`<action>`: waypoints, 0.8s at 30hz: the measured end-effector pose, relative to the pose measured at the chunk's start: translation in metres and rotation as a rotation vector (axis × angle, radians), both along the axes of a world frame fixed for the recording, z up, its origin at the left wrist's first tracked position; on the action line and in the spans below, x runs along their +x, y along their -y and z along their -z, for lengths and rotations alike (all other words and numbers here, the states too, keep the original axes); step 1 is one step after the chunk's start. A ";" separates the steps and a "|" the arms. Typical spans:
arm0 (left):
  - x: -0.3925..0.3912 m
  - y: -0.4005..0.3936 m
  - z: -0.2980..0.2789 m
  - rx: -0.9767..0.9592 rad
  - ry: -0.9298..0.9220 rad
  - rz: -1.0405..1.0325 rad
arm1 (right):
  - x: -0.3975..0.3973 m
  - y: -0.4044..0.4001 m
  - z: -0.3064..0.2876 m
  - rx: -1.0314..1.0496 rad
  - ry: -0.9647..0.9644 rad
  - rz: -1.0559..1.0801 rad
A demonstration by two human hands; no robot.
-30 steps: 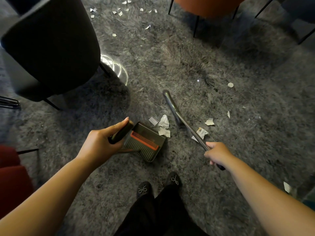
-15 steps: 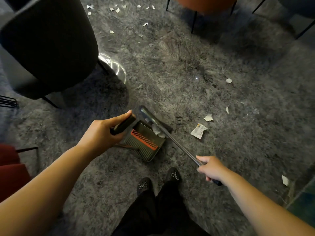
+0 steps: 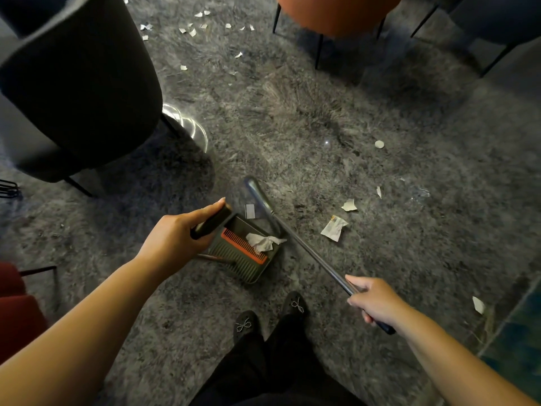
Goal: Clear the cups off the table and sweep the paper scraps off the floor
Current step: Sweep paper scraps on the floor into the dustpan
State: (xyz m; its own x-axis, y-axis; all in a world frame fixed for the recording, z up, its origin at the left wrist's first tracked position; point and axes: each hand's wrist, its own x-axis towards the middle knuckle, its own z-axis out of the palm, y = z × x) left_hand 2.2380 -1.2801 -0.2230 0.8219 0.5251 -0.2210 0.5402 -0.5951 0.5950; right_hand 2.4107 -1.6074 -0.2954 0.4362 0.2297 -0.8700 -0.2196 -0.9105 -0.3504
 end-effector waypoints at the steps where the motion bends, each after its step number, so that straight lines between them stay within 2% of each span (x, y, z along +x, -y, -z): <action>1: -0.003 0.000 0.001 0.016 0.007 0.019 | 0.001 -0.001 -0.001 -0.001 0.013 0.029; 5: -0.008 -0.004 0.006 0.100 -0.013 0.071 | 0.006 -0.009 0.009 -0.007 0.020 0.155; 9: -0.002 -0.007 0.005 0.150 -0.043 0.083 | 0.001 -0.014 0.018 0.014 -0.052 0.277; 18: -0.002 -0.002 0.002 0.141 -0.035 0.057 | -0.039 -0.006 0.010 0.032 -0.163 0.261; 24: -0.014 -0.005 0.001 0.142 -0.042 0.034 | -0.040 0.000 -0.005 0.043 -0.098 0.193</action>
State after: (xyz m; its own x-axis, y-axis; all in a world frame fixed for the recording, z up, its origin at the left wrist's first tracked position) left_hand 2.2235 -1.2748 -0.2241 0.8314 0.5254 -0.1810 0.5409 -0.6902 0.4807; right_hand 2.3708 -1.6075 -0.2903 0.3891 0.1882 -0.9017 -0.4234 -0.8328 -0.3566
